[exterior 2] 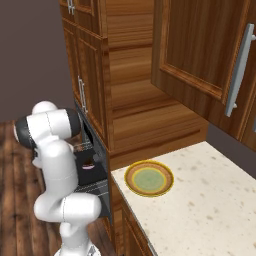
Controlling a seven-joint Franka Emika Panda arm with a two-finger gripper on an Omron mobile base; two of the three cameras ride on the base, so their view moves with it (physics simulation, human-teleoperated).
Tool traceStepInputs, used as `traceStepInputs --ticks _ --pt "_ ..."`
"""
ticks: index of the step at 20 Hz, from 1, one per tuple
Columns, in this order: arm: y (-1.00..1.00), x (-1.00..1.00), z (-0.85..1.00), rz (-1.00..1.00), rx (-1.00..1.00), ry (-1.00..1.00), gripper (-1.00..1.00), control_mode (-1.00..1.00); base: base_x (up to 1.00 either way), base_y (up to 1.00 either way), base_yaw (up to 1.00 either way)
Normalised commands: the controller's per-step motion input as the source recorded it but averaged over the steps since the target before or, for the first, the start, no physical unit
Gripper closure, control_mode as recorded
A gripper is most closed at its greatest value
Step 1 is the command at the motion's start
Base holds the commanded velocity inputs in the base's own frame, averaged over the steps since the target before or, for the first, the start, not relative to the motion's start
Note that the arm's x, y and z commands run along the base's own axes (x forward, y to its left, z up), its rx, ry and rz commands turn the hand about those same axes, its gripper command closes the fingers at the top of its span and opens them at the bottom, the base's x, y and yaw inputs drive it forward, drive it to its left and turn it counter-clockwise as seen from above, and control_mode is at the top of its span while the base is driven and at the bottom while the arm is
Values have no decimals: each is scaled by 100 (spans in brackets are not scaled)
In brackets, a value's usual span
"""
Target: Take the baked cake out of the oven and place it on the plate for cooling. Then close the oven door.
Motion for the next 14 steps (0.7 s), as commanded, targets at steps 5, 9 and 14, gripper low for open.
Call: traceStepInputs --ticks 5,9,14 --pt "0 27 0 7 0 14 -100 -100 0 0 0" --pt "0 20 -4 25 0 20 -100 -100 0 0 0" --pt "11 12 -13 24 0 9 -100 -100 0 0 0"
